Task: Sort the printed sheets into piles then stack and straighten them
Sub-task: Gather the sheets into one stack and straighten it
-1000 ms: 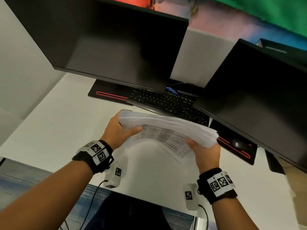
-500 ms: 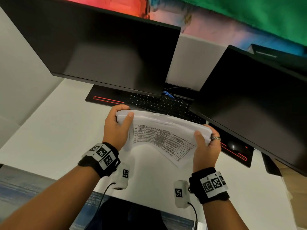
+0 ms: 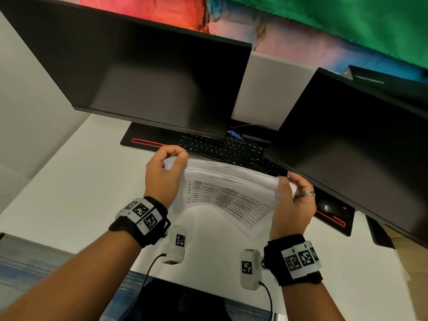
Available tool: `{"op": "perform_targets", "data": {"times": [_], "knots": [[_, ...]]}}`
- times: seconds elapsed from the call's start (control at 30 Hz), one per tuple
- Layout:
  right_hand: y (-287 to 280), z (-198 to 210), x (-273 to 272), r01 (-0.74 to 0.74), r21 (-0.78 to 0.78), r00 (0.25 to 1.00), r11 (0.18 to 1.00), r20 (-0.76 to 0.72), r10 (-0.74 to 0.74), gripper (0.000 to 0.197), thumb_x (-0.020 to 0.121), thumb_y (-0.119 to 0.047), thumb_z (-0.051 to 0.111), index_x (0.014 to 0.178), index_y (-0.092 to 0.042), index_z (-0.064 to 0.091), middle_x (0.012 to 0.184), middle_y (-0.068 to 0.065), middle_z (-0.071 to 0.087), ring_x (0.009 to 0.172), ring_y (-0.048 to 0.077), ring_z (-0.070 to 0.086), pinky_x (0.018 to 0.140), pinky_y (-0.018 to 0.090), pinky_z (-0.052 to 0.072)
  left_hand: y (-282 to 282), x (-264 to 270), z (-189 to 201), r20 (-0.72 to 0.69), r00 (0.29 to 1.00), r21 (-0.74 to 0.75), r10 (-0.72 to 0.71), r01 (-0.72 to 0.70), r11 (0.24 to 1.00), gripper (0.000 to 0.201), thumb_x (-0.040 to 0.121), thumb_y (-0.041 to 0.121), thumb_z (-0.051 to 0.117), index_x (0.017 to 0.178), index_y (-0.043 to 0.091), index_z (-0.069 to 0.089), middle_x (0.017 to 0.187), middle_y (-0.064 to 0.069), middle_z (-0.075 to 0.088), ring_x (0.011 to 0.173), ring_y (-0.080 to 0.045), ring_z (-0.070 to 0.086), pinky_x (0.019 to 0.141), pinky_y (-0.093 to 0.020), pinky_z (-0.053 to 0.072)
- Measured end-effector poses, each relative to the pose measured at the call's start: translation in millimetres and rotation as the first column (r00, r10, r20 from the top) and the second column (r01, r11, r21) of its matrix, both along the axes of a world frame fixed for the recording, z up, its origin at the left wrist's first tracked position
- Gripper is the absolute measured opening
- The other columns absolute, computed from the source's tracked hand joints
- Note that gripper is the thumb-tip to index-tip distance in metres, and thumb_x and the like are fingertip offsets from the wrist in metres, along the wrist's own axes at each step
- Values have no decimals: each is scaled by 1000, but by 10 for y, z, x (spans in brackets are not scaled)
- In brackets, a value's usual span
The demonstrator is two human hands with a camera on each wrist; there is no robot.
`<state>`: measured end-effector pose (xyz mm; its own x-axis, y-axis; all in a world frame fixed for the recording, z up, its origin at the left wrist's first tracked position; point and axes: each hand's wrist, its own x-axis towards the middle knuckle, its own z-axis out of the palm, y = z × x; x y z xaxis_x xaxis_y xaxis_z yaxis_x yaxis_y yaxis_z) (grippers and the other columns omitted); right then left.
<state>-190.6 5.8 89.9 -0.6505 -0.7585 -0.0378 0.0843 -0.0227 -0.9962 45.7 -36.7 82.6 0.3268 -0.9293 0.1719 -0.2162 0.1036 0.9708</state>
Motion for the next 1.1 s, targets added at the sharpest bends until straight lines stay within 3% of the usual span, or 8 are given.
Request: {"op": "perform_targets", "data": {"times": [0.2, 0.3, 0.47, 0.57, 0.73, 0.9, 1.03, 1.1], "knots": [[46, -36, 2, -17, -40, 1000, 999, -11, 16, 30, 89, -1, 60, 113, -19, 66, 101, -8, 68, 89, 12, 66, 75, 33, 59, -16, 4, -8, 10, 1000, 14, 8, -8, 1000, 6, 92, 18, 63, 97, 16, 65, 91, 3, 66, 81, -4, 59, 75, -14, 50], [52, -7, 4, -36, -100, 998, 994, -57, 30, 18, 92, -3, 61, 97, -20, 67, 97, -4, 66, 78, -4, 64, 65, 16, 55, -6, 6, -20, 26, 1000, 25, 9, -9, 1000, 4, 92, 19, 65, 96, 18, 66, 89, 10, 65, 81, 2, 58, 76, -12, 48], [76, -38, -19, -129, -44, 915, 991, -391, 102, 12, 88, -8, 68, 83, -19, 67, 110, -6, 67, 109, 10, 62, 95, 29, 50, -10, -3, -13, 30, 999, 26, 12, -12, 1000, 6, 93, 18, 64, 96, 13, 67, 89, 11, 66, 81, 4, 58, 75, -8, 46], [93, -106, -58, -130, 9, 904, 991, -409, 123, 12, 89, -10, 67, 78, -16, 65, 114, -12, 63, 113, 6, 57, 95, 28, 48, -11, -5, -13, 24, 1000, 29, 2, -3, 1000, 6, 93, 19, 65, 96, 15, 67, 90, 11, 66, 83, 1, 59, 78, -9, 47], [104, -104, -80, -156, 38, 875, 987, -459, 155, 18, 89, -10, 68, 78, -23, 63, 122, -5, 59, 111, -10, 50, 85, -1, 39, -31, -2, -21, 50, 999, 39, -5, 3, 999, 6, 93, 20, 64, 97, 16, 67, 91, 11, 66, 85, 0, 59, 79, -11, 47], [136, -126, -111, -228, 24, 787, 973, -583, 199, 31, 88, -9, 70, 80, -39, 63, 125, -7, 56, 112, -12, 48, 97, 20, 44, -50, 13, -28, 66, 997, 46, -31, 28, 999, 3, 93, 19, 65, 94, 17, 67, 90, 12, 66, 80, 5, 59, 72, -9, 46], [118, -151, -129, -220, 2, 807, 975, -561, 183, 26, 87, -10, 72, 84, -36, 68, 125, -9, 56, 117, 17, 57, 98, 40, 52, -60, 7, -11, 58, 997, 40, -40, 38, 998, 2, 92, 15, 66, 92, 16, 68, 89, 11, 67, 80, 5, 59, 71, -7, 46], [121, -178, -111, -225, -17, 812, 974, -555, 179, 21, 89, -13, 70, 92, -34, 70, 124, -15, 56, 114, 21, 60, 93, 46, 55, -58, 14, -7, 67, 997, 45, -42, 39, 998, 5, 91, 12, 65, 91, 16, 68, 88, 10, 67, 80, 2, 59, 74, -10, 46]]}}
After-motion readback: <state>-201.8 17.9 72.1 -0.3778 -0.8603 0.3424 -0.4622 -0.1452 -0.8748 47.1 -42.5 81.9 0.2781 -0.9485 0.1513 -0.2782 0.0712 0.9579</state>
